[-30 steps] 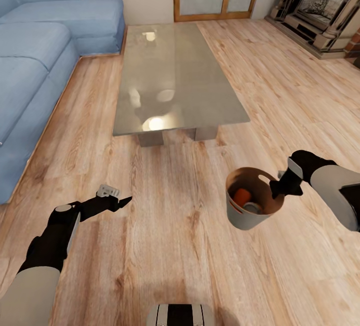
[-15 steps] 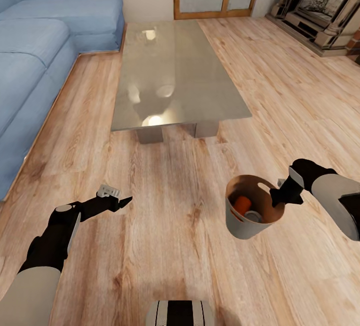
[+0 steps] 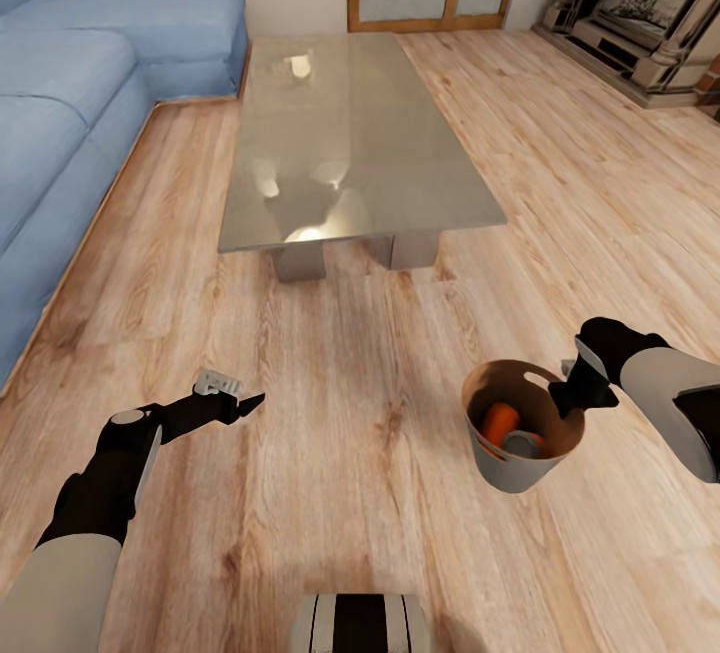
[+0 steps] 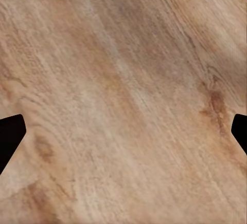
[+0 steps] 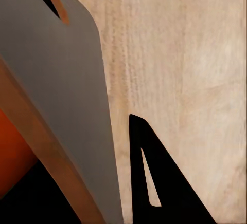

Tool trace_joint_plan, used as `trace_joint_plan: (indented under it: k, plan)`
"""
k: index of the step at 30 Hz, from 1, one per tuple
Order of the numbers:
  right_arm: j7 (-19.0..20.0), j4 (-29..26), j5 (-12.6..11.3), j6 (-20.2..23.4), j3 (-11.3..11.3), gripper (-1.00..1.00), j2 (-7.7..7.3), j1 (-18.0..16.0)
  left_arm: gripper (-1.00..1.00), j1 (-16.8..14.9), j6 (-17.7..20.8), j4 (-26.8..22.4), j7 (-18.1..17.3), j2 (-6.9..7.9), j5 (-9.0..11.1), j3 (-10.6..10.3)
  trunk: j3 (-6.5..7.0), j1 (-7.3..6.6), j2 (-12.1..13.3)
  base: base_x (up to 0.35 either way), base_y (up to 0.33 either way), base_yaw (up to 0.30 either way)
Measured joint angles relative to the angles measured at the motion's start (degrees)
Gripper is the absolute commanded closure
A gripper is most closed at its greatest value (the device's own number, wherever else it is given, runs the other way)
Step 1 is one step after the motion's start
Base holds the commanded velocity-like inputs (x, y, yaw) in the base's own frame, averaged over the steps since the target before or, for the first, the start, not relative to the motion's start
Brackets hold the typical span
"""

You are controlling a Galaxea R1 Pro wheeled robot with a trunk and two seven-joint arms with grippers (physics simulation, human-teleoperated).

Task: Put the three can of soda from the living room inside the tash can in the kitchen.

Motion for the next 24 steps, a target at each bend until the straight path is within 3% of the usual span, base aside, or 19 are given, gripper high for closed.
trace_joint_plan:
  k: [7,13,19,24]
  plan:
    - [0.20,-0.04,-1.81,0.26,-2.12,1.00,-0.02,-0.05,-1.00,0.00,-0.01,-0.04,-0.08,-0.01,0.08,0.07,-0.18,0.22,-0.42,0.000,0.000,0.000]
    - [0.08,-0.01,-0.41,0.08,-0.58,1.00,-0.09,0.00,-1.00,0.00,0.00,0.01,-0.10,-0.02,0.10,0.08,-0.18,0.22,-0.42,0.000,0.000,0.000]
    - [0.19,-0.06,-1.38,0.21,-1.69,1.00,-0.08,-0.03,-1.00,0.00,0.00,0.03,-0.03,-0.95,-0.07,0.06,-1.26,1.54,-2.81,0.000,0.000,0.000]
    - [0.18,-0.04,-0.92,0.15,-1.17,1.00,-0.13,0.00,-1.00,0.00,0.00,0.03,-0.03,-1.11,-0.10,0.02,-2.15,2.64,-4.81,0.000,0.000,0.000]
